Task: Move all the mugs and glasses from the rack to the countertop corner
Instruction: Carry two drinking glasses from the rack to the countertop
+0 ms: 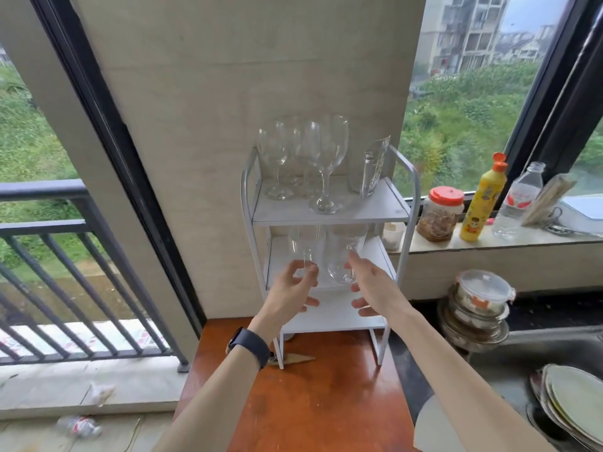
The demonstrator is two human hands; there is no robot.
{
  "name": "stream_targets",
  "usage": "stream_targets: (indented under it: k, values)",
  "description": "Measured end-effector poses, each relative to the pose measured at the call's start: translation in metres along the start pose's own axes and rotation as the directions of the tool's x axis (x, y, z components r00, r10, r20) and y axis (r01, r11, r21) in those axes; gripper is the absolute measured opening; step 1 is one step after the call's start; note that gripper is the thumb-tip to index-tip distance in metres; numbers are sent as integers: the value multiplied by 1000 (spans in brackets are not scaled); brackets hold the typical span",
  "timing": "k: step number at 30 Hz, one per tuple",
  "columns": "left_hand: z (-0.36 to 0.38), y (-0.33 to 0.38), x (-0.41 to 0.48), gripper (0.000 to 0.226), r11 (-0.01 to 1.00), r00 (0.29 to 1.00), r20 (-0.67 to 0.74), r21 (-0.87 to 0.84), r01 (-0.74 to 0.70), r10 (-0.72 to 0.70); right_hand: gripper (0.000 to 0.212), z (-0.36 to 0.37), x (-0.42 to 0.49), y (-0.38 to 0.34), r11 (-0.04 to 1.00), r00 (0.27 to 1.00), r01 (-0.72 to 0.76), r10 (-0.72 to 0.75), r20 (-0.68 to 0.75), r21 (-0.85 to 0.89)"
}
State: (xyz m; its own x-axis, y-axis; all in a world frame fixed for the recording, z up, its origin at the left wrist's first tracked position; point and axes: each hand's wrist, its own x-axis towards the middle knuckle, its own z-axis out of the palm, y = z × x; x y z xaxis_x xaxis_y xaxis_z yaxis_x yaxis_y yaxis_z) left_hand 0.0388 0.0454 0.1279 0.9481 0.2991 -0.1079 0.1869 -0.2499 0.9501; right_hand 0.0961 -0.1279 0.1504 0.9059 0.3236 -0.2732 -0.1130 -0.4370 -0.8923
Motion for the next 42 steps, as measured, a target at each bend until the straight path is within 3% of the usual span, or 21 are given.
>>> stream_targets:
  k: [3,12,18,20,24,26,34,39,42]
  values:
    - [-1,8,0,48,996,994,92,-64,60,-54,82,2,0,-13,984,987,-103,84,134,142]
    - [7,-7,9,41,999,999,-13,-2,-52,52,80,12,7,3,982,998,6,6,-65,188]
    - [17,-16,-13,43,983,994,17,149,-109,107,52,8,-30,33,966,988,126,-103,-113,228]
    - [28,-13,-27,42,975,992,38,181,-126,121,46,-2,-49,51,957,987,123,-91,-131,263]
    - [73,-5,-61,31,961,979,140,213,-178,151,56,-34,-102,91,930,981,96,-28,-191,355]
    - [106,-1,-79,24,956,959,230,204,-212,163,43,-56,-134,112,916,970,105,-8,-245,388]
    - [299,19,-176,47,959,830,535,116,-257,158,61,-186,-285,236,856,825,-4,296,-482,518]
    - [433,39,-275,33,974,665,731,5,-227,152,71,-259,-414,317,805,685,-39,452,-570,591]
    - [504,41,-333,44,966,544,829,17,-256,129,69,-288,-490,354,790,571,-32,518,-637,613]
